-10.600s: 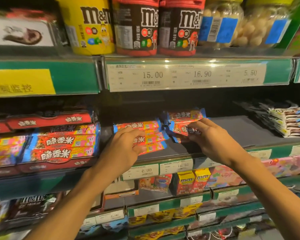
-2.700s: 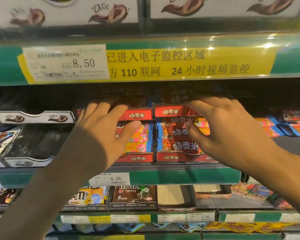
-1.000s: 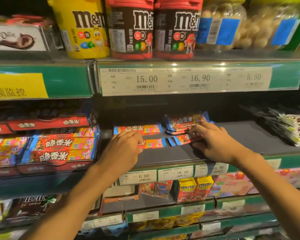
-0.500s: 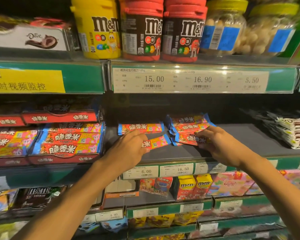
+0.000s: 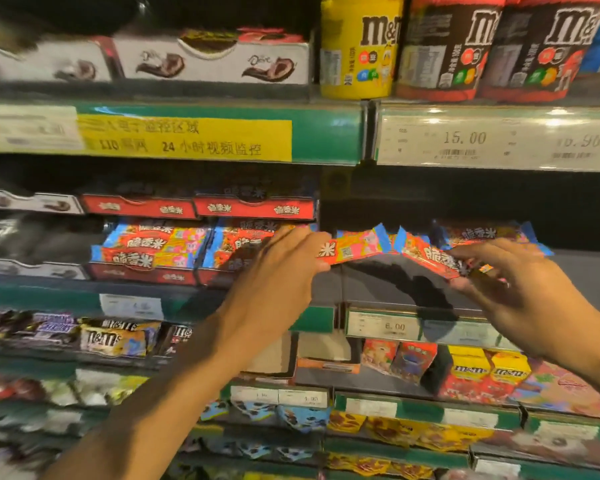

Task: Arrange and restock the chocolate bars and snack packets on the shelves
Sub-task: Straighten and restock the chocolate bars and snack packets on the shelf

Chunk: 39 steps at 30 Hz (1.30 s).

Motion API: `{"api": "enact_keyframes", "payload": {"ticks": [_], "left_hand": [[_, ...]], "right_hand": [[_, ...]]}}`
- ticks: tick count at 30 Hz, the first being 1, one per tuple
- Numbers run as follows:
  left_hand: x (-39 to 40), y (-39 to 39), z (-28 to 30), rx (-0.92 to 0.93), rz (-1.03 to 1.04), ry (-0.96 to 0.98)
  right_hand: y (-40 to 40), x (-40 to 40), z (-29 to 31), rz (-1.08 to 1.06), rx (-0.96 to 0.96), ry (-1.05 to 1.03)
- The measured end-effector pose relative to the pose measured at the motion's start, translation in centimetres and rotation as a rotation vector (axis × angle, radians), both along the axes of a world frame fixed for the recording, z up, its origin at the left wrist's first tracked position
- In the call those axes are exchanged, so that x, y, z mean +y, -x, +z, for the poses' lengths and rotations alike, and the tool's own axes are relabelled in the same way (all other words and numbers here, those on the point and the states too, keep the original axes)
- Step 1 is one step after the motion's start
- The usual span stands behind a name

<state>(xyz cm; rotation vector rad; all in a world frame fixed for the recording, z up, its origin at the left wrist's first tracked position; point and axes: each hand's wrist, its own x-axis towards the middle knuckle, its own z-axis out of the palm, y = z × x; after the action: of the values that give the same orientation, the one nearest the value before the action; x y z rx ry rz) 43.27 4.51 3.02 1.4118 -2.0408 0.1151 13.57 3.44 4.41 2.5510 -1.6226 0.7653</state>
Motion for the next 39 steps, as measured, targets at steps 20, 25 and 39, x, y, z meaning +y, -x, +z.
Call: {"api": "enact_keyframes", "payload": {"ticks": [20,25,39], "left_hand": [[0.7,-23.0,-1.1,-0.107,0.294,-0.109],[-0.6,-23.8,-0.8,-0.147,0.208,-0.113],[1.3,-24.3,-4.2,-0.229,0.199,-0.083]], "right_hand": [[-21.6,-1.8,-1.3,0.112,0.12,-0.01],[-23.6,-2.9,-1.2,0.047,0.139,-0.013],[-26.4,0.8,-5.3,-0.112,0.055,0.129]]}}
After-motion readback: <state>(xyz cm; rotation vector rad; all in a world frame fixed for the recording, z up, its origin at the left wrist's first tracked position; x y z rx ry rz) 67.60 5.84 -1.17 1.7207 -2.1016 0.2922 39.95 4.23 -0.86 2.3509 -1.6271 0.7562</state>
